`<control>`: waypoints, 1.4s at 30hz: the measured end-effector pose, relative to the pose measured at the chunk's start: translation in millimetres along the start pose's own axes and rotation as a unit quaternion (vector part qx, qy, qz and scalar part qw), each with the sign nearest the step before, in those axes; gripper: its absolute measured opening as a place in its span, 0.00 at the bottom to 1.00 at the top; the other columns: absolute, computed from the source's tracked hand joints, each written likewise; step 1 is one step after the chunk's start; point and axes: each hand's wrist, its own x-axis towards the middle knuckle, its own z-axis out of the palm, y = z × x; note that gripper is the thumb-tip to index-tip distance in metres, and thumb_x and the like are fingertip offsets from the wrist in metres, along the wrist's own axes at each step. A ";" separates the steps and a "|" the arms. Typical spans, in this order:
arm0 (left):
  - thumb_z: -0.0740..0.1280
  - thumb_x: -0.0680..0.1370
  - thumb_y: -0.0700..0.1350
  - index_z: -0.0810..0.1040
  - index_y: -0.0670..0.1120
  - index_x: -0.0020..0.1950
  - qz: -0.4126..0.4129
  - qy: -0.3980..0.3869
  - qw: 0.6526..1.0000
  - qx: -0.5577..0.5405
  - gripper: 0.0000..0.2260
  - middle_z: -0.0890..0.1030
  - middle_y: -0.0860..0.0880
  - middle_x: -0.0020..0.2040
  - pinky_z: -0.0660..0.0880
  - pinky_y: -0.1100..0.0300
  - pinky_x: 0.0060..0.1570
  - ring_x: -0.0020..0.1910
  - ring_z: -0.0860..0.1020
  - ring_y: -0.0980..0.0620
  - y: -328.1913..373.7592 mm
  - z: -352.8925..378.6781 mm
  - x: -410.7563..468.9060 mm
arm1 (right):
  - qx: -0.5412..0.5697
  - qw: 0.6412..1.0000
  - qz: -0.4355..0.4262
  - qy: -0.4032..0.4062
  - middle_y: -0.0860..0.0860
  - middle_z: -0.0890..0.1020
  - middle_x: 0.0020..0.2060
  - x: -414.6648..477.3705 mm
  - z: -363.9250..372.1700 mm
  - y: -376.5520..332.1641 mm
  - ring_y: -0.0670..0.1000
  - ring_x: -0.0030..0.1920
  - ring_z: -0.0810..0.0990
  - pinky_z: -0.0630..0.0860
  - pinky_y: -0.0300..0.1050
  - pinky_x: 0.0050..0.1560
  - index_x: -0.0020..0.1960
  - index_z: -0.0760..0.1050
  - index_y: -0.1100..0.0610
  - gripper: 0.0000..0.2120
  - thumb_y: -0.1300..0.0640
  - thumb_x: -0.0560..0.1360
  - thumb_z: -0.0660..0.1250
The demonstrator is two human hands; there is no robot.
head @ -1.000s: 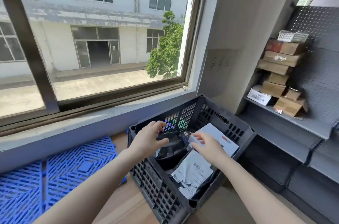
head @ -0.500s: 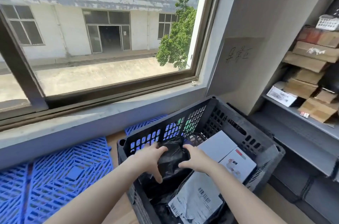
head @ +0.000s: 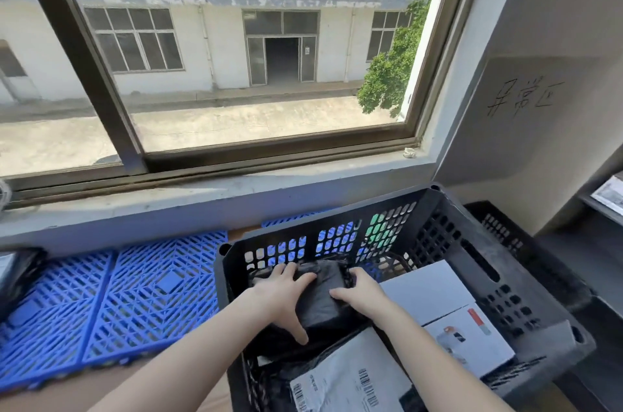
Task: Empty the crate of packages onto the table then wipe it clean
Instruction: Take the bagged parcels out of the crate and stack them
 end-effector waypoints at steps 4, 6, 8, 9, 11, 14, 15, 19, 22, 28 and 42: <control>0.78 0.63 0.60 0.49 0.56 0.79 -0.032 0.041 0.998 -0.039 0.53 0.50 0.46 0.78 0.65 0.40 0.69 0.77 0.47 0.44 12.3 0.0 -11.0 | 0.046 0.998 -0.034 0.005 0.51 0.75 0.64 -3.6 -8.5 -2.8 0.54 0.61 0.75 0.72 0.51 0.63 0.71 0.64 0.49 0.38 0.44 0.65 0.73; 0.77 0.62 0.61 0.49 0.55 0.79 -0.047 0.073 0.995 -0.046 0.54 0.49 0.47 0.78 0.66 0.40 0.68 0.77 0.46 0.44 18.1 0.3 -18.2 | 0.087 0.995 -0.049 0.010 0.52 0.75 0.63 -5.9 -13.4 -7.7 0.54 0.61 0.75 0.72 0.50 0.63 0.70 0.65 0.51 0.36 0.47 0.66 0.75; 0.77 0.61 0.63 0.49 0.54 0.79 -0.063 0.106 0.991 -0.055 0.55 0.50 0.47 0.76 0.69 0.41 0.66 0.76 0.48 0.44 22.8 2.8 -24.2 | 0.143 0.988 -0.062 0.015 0.52 0.76 0.60 -9.4 -17.6 -13.5 0.54 0.58 0.76 0.73 0.51 0.62 0.67 0.67 0.52 0.37 0.46 0.63 0.77; 0.76 0.61 0.64 0.50 0.53 0.79 -0.071 0.125 0.988 -0.059 0.55 0.52 0.47 0.74 0.70 0.42 0.65 0.74 0.50 0.45 25.2 4.1 -26.6 | 0.172 0.983 -0.067 0.015 0.52 0.76 0.59 -11.9 -19.9 -16.9 0.54 0.57 0.76 0.74 0.53 0.61 0.66 0.67 0.52 0.38 0.45 0.62 0.78; 0.75 0.61 0.65 0.50 0.54 0.79 -0.084 0.167 0.980 -0.071 0.54 0.55 0.47 0.72 0.72 0.45 0.63 0.72 0.55 0.46 30.5 4.2 -31.4 | 0.218 0.973 -0.081 0.004 0.52 0.74 0.59 -17.0 -25.6 -25.0 0.54 0.57 0.76 0.75 0.54 0.60 0.66 0.66 0.52 0.39 0.44 0.60 0.79; 0.73 0.63 0.64 0.50 0.56 0.78 -0.086 0.239 0.964 -0.083 0.50 0.68 0.50 0.65 0.72 0.51 0.60 0.66 0.66 0.49 35.7 -1.7 -37.6 | 0.244 0.965 -0.095 -0.009 0.52 0.72 0.62 -23.6 -34.7 -34.5 0.54 0.59 0.74 0.75 0.51 0.58 0.68 0.64 0.51 0.38 0.42 0.64 0.77; 0.72 0.64 0.63 0.52 0.56 0.77 -0.084 0.263 0.957 -0.089 0.47 0.71 0.51 0.62 0.73 0.52 0.58 0.63 0.70 0.49 36.4 -5.1 -40.6 | 0.259 0.961 -0.097 -0.017 0.52 0.71 0.62 -27.1 -37.9 -37.7 0.53 0.59 0.74 0.76 0.49 0.53 0.69 0.64 0.51 0.36 0.42 0.67 0.75; 0.68 0.71 0.58 0.59 0.57 0.67 -0.076 0.328 0.934 -0.122 0.29 0.79 0.52 0.55 0.76 0.50 0.47 0.55 0.77 0.47 34.2 -16.5 -52.7 | 0.392 0.909 -0.095 -0.101 0.52 0.74 0.56 -40.9 -51.0 -48.0 0.54 0.44 0.80 0.82 0.50 0.40 0.66 0.67 0.55 0.20 0.50 0.78 0.66; 0.70 0.72 0.55 0.65 0.54 0.68 -0.061 0.369 0.906 -0.198 0.26 0.79 0.51 0.56 0.74 0.54 0.50 0.55 0.77 0.48 27.9 -23.5 -61.7 | 0.396 0.906 -0.123 -0.079 0.55 0.76 0.56 -45.3 -59.2 -50.0 0.55 0.38 0.82 0.81 0.53 0.45 0.63 0.69 0.55 0.11 0.57 0.81 0.59; 0.74 0.72 0.46 0.71 0.54 0.56 -0.046 0.468 0.807 -0.358 0.16 0.76 0.54 0.50 0.71 0.62 0.47 0.48 0.76 0.58 27.8 -47.7 -77.3 | 0.227 0.949 -0.206 -0.070 0.54 0.73 0.62 -50.5 -56.5 -48.0 0.53 0.58 0.75 0.73 0.48 0.54 0.72 0.62 0.49 0.29 0.55 0.75 0.69; 0.69 0.77 0.47 0.57 0.62 0.71 -0.067 0.575 0.689 -0.435 0.29 0.80 0.55 0.50 0.79 0.49 0.49 0.48 0.81 0.50 -28.0 -58.2 -130.1 | 0.283 0.902 -0.298 -0.131 0.55 0.81 0.52 -88.3 -10.5 -122.3 0.54 0.51 0.82 0.78 0.49 0.49 0.71 0.64 0.44 0.25 0.57 0.77 0.66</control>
